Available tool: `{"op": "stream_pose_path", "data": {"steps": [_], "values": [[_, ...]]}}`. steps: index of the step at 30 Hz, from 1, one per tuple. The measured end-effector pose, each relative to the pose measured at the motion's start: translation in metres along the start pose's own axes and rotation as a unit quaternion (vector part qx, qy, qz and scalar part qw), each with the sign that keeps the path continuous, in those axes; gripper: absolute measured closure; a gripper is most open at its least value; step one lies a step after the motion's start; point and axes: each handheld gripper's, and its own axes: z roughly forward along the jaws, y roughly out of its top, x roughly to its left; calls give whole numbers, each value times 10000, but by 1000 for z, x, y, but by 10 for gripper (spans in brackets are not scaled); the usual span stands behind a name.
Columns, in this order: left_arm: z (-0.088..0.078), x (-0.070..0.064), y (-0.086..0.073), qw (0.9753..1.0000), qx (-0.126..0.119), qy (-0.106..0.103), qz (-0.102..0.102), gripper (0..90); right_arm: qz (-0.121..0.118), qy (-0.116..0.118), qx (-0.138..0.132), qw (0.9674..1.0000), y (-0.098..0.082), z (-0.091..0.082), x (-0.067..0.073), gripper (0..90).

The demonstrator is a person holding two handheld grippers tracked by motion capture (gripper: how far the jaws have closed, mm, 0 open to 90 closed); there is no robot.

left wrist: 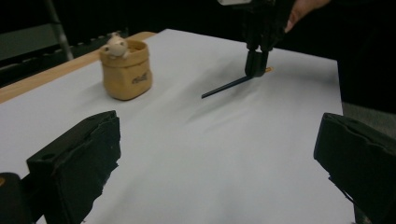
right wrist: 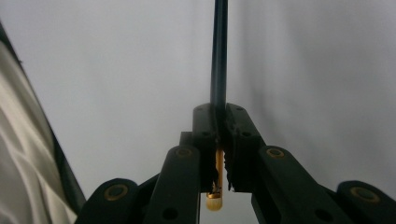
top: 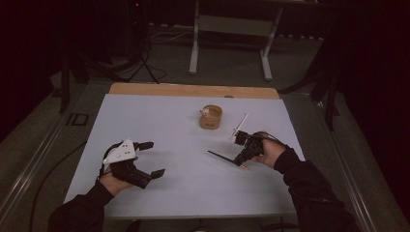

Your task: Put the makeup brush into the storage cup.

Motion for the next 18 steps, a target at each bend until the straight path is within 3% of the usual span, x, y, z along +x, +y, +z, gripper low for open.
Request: {"op": "stream_pose_path", "data": {"steps": [5,8,9,12,15,18], "values": [[15,-5,8,9993,173,-72,317,14,-54,42,5,10000,6,0,5,839],[25,-8,12,9983,280,-232,458,25,-129,99,22,9999,9,0,9,839],[29,-9,14,9974,394,-392,457,31,-165,85,27,9998,10,1,11,839],[41,-14,16,9933,715,-611,667,43,-221,155,12,9996,13,0,15,839],[52,-18,18,9902,873,-714,828,61,-299,194,18,9994,16,0,19,839],[59,-20,20,9886,925,-725,946,73,-318,209,87,9992,18,0,20,839]]}}
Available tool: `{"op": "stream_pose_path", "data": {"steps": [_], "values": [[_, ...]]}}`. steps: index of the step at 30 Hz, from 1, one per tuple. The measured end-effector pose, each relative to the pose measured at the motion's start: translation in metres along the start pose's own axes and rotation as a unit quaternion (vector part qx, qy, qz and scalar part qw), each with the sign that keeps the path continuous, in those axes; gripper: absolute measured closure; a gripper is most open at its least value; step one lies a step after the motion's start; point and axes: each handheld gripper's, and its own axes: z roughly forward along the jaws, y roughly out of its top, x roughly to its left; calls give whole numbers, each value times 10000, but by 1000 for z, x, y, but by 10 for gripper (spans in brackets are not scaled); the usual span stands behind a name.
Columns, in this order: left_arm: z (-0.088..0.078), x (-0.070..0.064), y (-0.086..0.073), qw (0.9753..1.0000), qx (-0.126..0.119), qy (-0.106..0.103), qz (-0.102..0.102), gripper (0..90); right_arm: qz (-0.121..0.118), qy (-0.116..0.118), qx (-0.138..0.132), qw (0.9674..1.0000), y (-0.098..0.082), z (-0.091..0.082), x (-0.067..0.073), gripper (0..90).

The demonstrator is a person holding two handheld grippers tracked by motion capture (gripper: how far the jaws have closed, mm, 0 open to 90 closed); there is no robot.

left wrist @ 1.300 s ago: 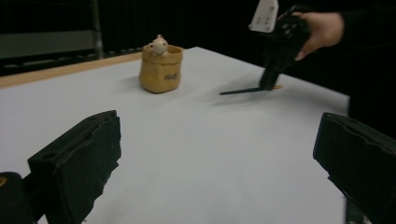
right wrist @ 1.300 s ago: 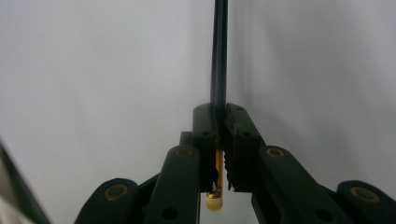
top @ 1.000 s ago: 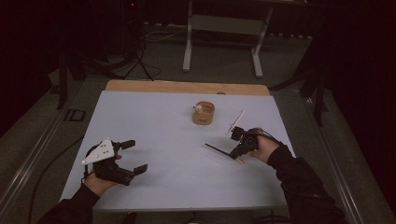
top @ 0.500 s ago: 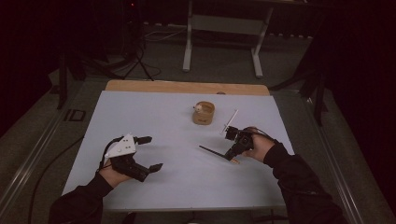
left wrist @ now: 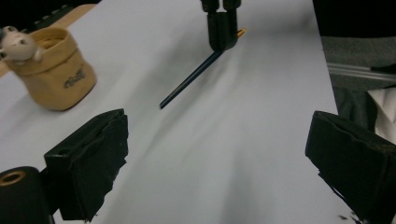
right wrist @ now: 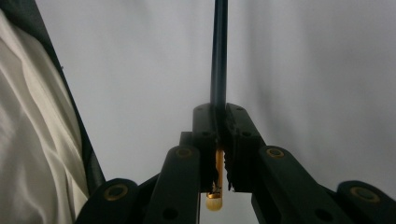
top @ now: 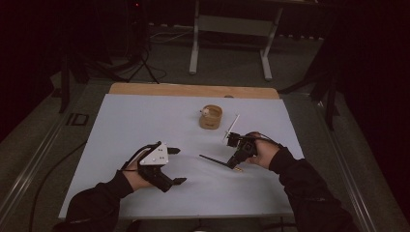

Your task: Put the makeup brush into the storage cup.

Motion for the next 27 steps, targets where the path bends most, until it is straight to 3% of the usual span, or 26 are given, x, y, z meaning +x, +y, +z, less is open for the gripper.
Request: {"op": "stream_pose_path", "data": {"steps": [2,9,16,24,27], "values": [[3,1,2,10000,15,-4,-9,74,-44,3,42,10000,1,1,1,839],[9,2,12,9990,62,285,325,94,-152,85,89,9998,3,-1,5,838],[17,0,15,9974,60,407,589,133,-254,93,116,9996,6,-1,10,838],[27,-6,15,9929,347,557,996,162,-364,122,162,9991,13,-2,16,838],[32,-9,13,9890,525,646,1226,207,-369,140,139,9991,14,-3,17,839]]}}
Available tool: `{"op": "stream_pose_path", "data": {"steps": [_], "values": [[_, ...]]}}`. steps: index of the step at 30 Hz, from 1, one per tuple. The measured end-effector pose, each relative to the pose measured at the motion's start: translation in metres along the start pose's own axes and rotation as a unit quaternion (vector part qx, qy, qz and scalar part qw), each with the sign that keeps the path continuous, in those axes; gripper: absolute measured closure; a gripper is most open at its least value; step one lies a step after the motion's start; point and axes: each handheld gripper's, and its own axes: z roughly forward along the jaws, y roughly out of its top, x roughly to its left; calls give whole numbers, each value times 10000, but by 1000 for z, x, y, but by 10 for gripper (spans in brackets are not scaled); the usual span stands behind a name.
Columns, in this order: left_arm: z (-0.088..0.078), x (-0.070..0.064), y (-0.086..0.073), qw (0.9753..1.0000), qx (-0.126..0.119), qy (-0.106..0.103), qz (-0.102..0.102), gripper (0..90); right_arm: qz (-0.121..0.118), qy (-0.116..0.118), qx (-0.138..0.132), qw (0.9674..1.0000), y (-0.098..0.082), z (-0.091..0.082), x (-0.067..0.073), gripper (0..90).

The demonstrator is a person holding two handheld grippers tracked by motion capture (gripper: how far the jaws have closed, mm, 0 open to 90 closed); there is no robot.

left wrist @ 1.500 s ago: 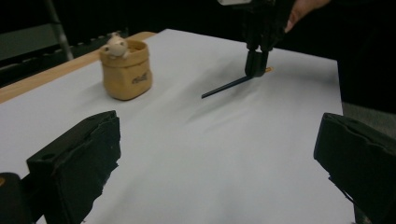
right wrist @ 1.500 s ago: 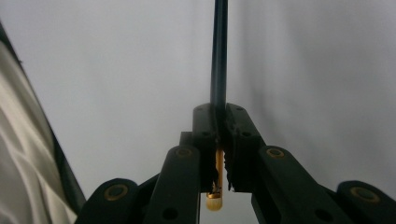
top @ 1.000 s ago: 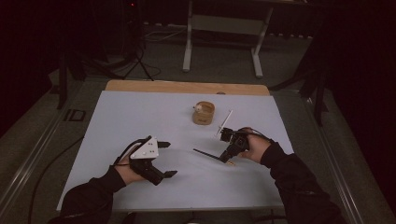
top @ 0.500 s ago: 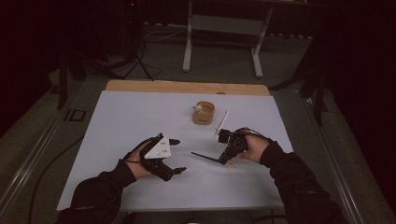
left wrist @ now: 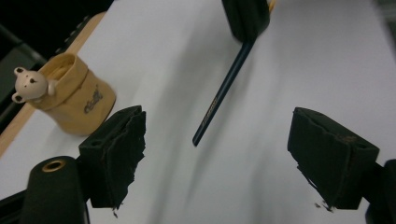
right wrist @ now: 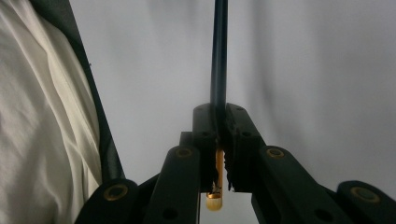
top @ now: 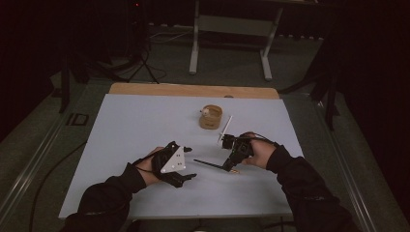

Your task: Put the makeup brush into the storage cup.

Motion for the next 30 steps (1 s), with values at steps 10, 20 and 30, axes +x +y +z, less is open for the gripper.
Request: {"op": "stream_pose_path", "data": {"steps": [10,20,30], "values": [[9,-2,2,9976,349,273,530,396,-66,20,25,10000,4,-2,3,838],[25,-12,-1,9886,617,661,1204,486,-162,37,41,9999,6,-4,7,838],[26,-17,2,9729,900,676,2019,676,-215,56,41,9997,9,-7,11,839]]}}
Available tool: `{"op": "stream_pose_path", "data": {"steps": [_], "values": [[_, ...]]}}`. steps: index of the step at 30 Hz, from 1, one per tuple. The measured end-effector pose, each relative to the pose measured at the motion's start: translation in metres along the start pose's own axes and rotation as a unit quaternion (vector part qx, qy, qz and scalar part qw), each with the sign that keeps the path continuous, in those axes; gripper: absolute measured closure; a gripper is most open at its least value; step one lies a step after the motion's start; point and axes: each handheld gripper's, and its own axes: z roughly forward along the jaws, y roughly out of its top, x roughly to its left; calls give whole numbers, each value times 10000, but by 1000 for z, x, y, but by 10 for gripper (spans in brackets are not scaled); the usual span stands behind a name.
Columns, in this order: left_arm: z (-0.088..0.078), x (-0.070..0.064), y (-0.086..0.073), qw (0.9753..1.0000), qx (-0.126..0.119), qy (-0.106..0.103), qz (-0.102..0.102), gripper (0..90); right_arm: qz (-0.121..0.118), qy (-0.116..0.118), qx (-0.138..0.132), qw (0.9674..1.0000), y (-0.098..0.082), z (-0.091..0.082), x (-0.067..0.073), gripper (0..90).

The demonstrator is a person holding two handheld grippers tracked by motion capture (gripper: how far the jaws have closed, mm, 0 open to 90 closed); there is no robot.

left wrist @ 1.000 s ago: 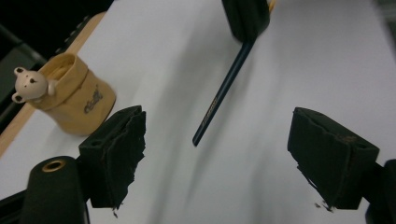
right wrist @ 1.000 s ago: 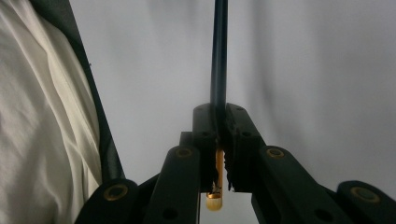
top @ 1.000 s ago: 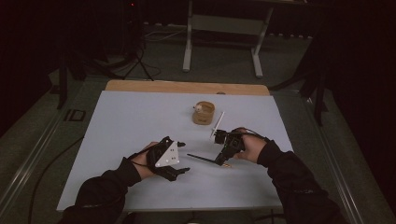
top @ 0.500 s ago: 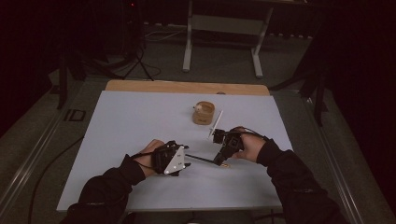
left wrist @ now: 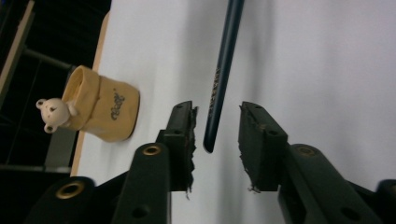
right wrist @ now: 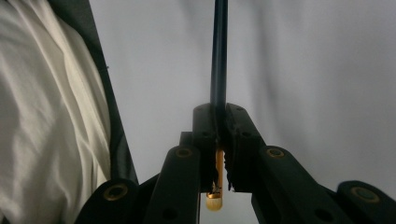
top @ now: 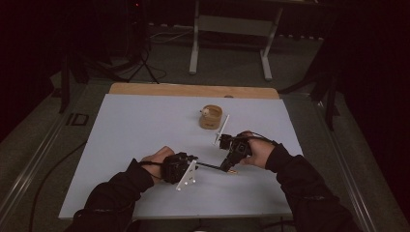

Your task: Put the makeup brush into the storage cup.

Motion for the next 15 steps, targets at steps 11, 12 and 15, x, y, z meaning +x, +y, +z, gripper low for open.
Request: {"op": "stream_pose_path", "data": {"steps": [11,12,15], "values": [[1,-1,3,9999,-51,-105,-26,818,-67,8,22,10000,5,2,1,838],[1,-1,3,9999,-44,-110,-30,828,-63,10,20,10000,6,2,1,838],[2,-1,3,9999,-7,-172,10,842,-56,5,24,10000,6,2,1,838]]}}
